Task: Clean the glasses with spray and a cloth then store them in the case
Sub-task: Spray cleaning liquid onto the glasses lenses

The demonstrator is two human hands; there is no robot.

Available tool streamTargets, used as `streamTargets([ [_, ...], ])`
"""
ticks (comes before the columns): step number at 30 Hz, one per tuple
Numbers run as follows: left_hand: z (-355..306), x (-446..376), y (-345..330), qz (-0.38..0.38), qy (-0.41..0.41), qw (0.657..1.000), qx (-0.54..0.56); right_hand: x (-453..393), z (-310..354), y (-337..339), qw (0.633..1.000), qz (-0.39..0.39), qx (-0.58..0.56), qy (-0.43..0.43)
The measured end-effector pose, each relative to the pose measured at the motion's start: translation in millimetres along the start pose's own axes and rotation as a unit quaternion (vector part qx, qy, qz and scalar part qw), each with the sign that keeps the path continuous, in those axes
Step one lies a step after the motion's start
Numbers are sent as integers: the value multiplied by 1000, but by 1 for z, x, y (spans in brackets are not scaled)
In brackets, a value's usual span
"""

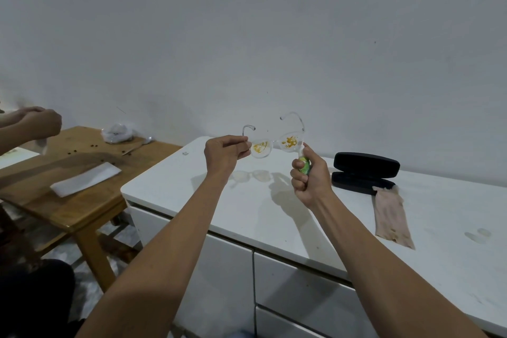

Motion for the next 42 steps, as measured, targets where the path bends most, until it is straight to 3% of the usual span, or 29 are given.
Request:
streamTargets([
  [12, -8, 3, -12, 10, -6, 1000, 8, 2, -25, -14, 999, 30, 14, -19],
  [18, -9, 5, -14, 11, -5, 1000, 1, 6, -31, -20, 995, 28, 93, 15],
  [28, -7, 6, -15, 14, -1, 1000, 2, 8, -32, -22, 998, 20, 63, 5],
  [36, -3, 8, -13, 15, 0, 1000, 1, 8, -31, -22, 999, 4, 32, 20],
  [42, -1, 7, -18, 13, 3, 1000, 8, 3, -14, -4, 979, -88, 144, 115],
])
Point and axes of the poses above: each hand's wrist, its own x-axis away from the middle knuckle, its own y-axis out of the back of the hand, z = x × y, the point moved 1 cm from there along -x, towards the middle knuckle, and after that the axes turned 10 degrees about y, right-handed, at the moved point
